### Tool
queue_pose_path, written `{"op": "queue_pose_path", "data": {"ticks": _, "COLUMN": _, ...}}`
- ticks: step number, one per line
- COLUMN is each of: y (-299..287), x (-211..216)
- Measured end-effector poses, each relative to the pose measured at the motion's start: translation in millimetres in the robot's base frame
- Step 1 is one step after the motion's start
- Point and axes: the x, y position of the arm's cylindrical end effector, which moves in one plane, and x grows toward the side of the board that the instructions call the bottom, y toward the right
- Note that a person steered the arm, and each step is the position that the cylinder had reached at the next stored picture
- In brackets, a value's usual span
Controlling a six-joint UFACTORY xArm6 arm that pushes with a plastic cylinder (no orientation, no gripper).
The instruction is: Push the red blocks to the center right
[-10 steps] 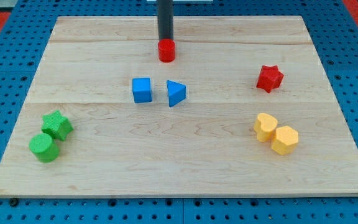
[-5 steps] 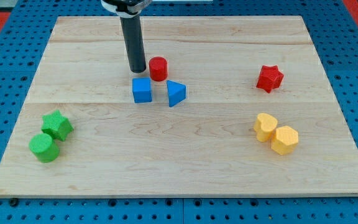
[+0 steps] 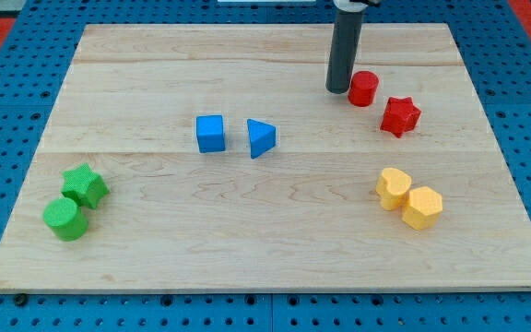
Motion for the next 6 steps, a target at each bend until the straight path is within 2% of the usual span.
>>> {"op": "queue_pose_path", "data": {"ticks": 2, "y": 49.5, "x": 1.7}}
{"op": "queue_pose_path", "data": {"ticks": 3, "y": 53.1, "x": 18.5}}
{"op": "queue_pose_path", "data": {"ticks": 6, "y": -7.8, "x": -5.2}}
